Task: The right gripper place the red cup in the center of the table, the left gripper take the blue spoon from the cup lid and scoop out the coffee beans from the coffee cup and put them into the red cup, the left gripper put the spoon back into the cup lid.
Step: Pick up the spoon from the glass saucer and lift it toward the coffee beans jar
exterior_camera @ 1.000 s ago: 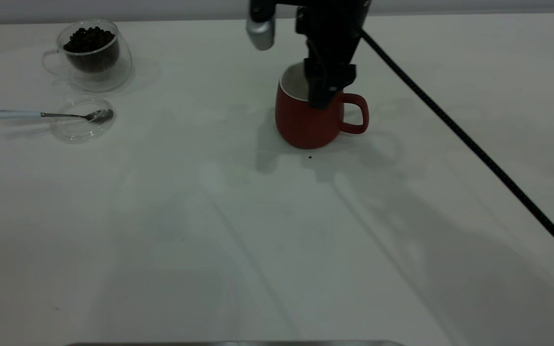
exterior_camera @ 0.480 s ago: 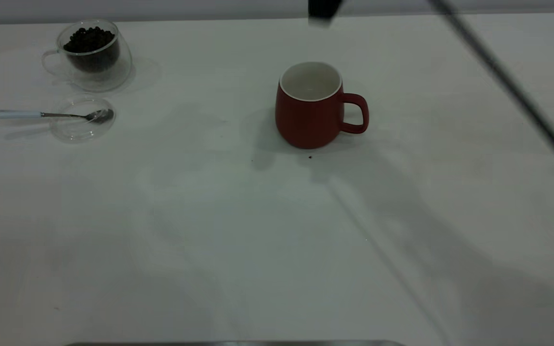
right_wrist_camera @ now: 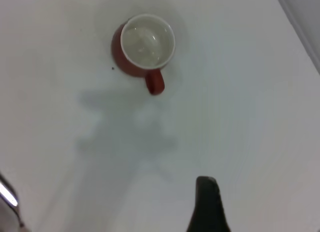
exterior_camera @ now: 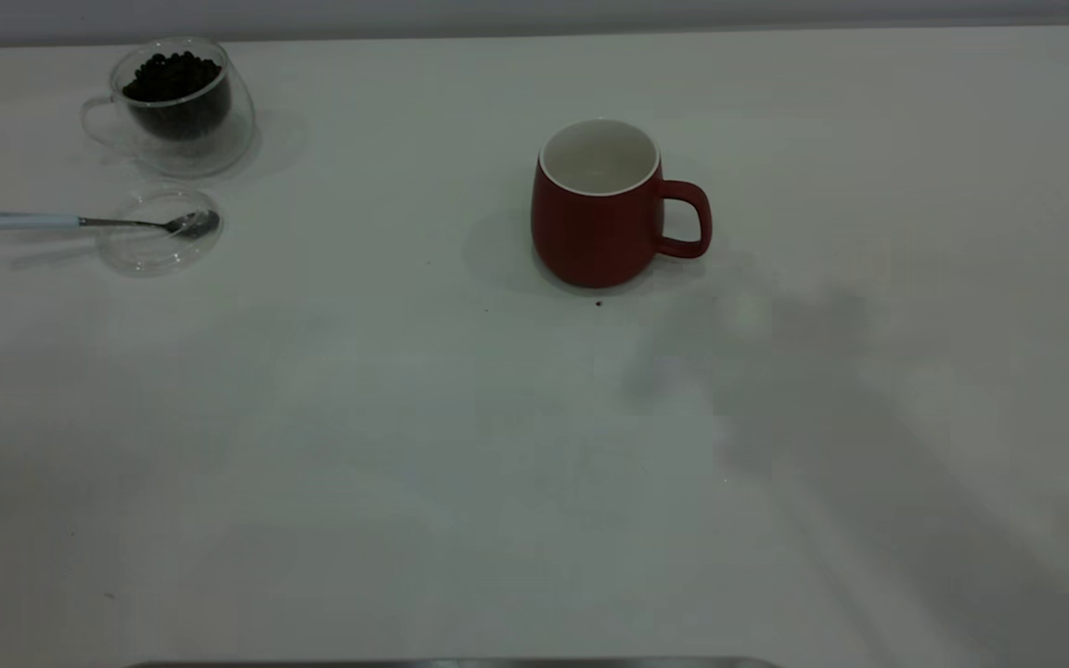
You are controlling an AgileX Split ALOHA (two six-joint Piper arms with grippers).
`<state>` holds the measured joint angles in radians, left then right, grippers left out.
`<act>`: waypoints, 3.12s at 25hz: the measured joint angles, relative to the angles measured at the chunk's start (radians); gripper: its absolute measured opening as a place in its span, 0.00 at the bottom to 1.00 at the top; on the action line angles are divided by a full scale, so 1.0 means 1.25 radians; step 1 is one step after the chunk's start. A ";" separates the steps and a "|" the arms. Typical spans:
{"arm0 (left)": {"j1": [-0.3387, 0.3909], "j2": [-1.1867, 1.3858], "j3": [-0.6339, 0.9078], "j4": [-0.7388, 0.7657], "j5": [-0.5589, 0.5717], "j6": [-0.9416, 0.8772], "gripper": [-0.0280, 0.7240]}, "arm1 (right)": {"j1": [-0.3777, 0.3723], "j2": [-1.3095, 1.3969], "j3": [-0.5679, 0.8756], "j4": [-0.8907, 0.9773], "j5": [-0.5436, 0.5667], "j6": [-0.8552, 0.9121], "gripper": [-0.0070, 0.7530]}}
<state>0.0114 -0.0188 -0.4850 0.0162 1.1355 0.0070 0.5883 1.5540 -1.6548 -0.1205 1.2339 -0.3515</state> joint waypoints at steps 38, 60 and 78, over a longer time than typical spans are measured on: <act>0.000 0.000 0.000 0.000 0.000 0.000 0.81 | -0.431 -1.196 0.932 0.103 -0.095 0.198 0.79; 0.000 0.000 0.000 0.000 0.000 0.000 0.81 | -0.476 -1.256 0.948 0.123 -0.086 0.189 0.79; 0.000 0.000 0.000 0.000 0.000 0.001 0.81 | -0.476 -1.256 0.948 0.126 -0.086 0.189 0.79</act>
<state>0.0114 -0.0188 -0.4850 0.0162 1.1355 0.0081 -0.0062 -0.0160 -0.4700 0.0373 1.1268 -0.1154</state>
